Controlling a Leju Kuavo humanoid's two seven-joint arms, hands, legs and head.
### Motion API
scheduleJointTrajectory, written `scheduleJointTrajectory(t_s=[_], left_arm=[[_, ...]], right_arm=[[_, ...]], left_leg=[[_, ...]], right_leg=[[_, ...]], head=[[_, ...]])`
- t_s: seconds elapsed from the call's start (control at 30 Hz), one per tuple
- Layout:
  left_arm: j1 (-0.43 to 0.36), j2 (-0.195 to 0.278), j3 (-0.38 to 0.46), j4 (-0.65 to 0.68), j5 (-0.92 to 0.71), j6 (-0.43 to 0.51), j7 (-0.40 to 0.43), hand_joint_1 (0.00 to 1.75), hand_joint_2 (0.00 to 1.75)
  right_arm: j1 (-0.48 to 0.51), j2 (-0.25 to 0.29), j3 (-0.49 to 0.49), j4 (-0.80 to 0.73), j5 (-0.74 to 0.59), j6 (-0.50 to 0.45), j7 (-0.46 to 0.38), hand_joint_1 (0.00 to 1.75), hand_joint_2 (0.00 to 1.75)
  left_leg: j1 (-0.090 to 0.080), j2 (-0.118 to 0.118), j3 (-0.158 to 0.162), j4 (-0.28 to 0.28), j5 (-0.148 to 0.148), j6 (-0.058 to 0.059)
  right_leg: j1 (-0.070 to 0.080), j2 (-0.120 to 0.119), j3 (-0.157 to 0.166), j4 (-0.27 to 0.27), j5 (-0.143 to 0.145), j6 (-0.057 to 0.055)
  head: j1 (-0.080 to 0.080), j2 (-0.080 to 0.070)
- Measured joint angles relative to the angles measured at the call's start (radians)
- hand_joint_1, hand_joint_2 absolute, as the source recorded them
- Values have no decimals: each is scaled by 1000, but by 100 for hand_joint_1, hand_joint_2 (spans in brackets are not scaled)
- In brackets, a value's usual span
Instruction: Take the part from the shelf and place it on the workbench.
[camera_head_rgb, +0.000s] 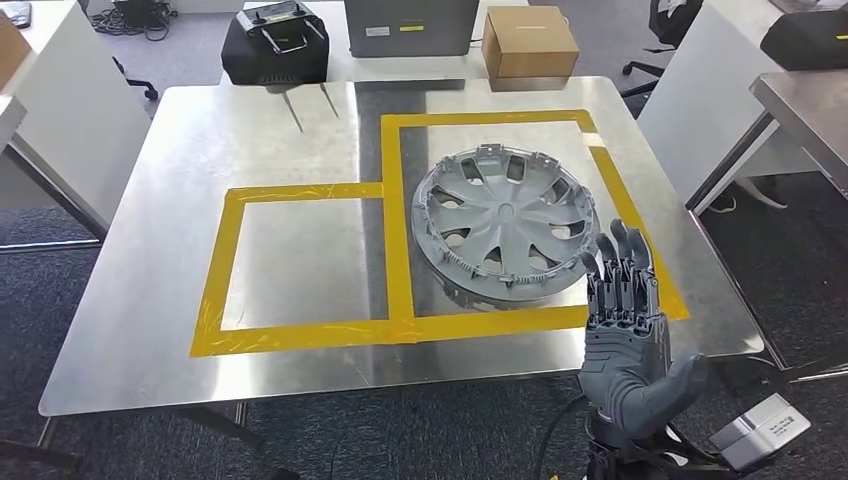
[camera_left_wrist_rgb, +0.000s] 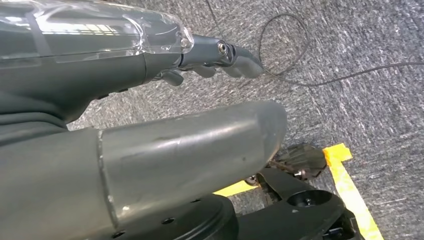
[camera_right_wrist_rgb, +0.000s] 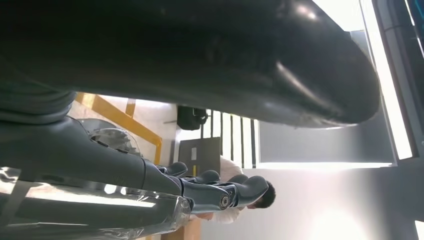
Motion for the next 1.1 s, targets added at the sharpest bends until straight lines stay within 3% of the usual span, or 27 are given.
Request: scheduleJointTrajectory(t_s=[0.07,0.1,0.23,0.3,0.37,0.4,0.43,0.47,0.5,0.57,0.63,0.73,0.77,0.83,0.9,0.93,0.97,1.0,1.07,1.1], left_arm=[[-1,-1,0,0,0,0,2,0,0],[-1,-2,0,0,0,0,3,0,0],[0,-3,0,0,2,0,5,0,0],[0,-2,0,0,3,0,5,0,0],[0,-2,0,0,3,0,5,0,0],[0,-2,0,0,3,0,5,0,0],[0,-1,0,0,3,0,4,0,0],[0,-1,0,0,3,0,5,0,0],[0,0,0,0,3,0,5,0,0],[-2,2,0,0,3,0,5,0,0],[-3,2,0,0,2,0,4,0,0],[-3,3,0,0,0,0,4,0,0],[-5,3,0,0,0,0,3,0,0],[-7,5,0,0,-1,1,2,0,0],[-7,5,0,0,-1,1,0,0,0],[-7,5,0,0,-1,1,0,0,0],[-7,5,0,0,-1,1,0,0,0],[-7,5,0,0,-1,1,-1,0,0],[-7,4,0,0,-2,0,-1,0,0],[-7,3,0,0,-2,0,-1,0,0]], right_arm=[[0,0,-1,0,0,0,0,0,0],[-1,0,-3,-1,0,0,0,0,0],[-2,1,-13,-5,0,0,0,0,0],[-3,4,-17,-6,0,0,0,0,0],[-2,7,-18,-6,0,0,0,0,0],[-1,8,-18,-6,0,0,1,0,0],[-1,9,-18,-6,0,0,1,0,0],[-1,9,-18,-5,0,0,1,0,0],[-1,10,-18,-5,0,0,1,0,0],[-1,10,-19,-6,0,0,1,0,0],[-1,10,-18,-8,0,1,2,0,0],[-1,10,-19,-10,0,1,2,0,0],[-1,10,-20,-10,0,1,3,0,0],[0,10,-22,-10,0,1,3,0,0],[0,10,-24,-10,0,2,3,0,0],[0,10,-24,-10,0,2,3,0,0],[0,10,-24,-10,0,2,3,0,0],[0,10,-24,-9,0,2,3,0,0],[-1,10,-25,-10,0,2,3,0,0],[-2,11,-25,-11,0,2,3,0,0]], left_leg=[[-3,-4,-4,0,7,-6],[-2,-5,-6,0,12,-12],[6,-6,-11,-5,26,-41],[7,-6,-27,36,-25,-52],[12,-7,-61,145,-116,-62],[15,-7,-75,204,-149,-68],[18,-7,-79,243,-162,-73],[21,-6,-65,247,-153,-78],[24,-5,-32,216,-130,-82],[29,-5,70,78,-91,-88],[28,-9,128,-17,-86,-79],[24,-11,117,-30,-78,-51],[23,-10,109,-31,-69,-40],[23,-8,86,-33,-47,-22],[16,-7,60,-32,-26,-15],[12,-7,47,-32,-15,-13],[7,-7,34,-31,-5,-11],[2,-7,21,-31,5,-10],[-6,-7,1,-31,24,-10],[-8,-7,-4,-31,32,-12]], right_leg=[[5,0,71,-141,61,-17],[9,-1,94,-191,77,-23],[17,-3,99,-234,103,-41],[12,-7,89,-247,125,-53],[10,-9,68,-250,144,-58],[9,-9,55,-248,153,-57],[8,-9,41,-246,161,-55],[7,-9,28,-243,169,-52],[5,-9,15,-238,175,-48],[2,-9,-5,-225,183,-38],[1,-8,-17,-214,192,-26],[-1,-4,-23,-213,206,-6],[-3,-2,-31,-204,193,-1],[-4,0,-60,-129,115,6],[-3,0,-90,-1,21,8],[-2,1,-94,48,1,6],[0,1,-86,68,3,1],[2,1,-60,51,23,-7],[17,2,37,-76,69,-36],[26,2,91,-156,77,-52]], head=[[3,0],[2,0],[3,0],[-2,0],[-18,0],[-27,0],[-34,0],[-39,0],[-44,0],[-55,0],[-63,0],[-58,0],[-54,0],[-42,0],[-26,0],[-19,0],[-14,0],[-9,0],[-5,0],[-6,0]])
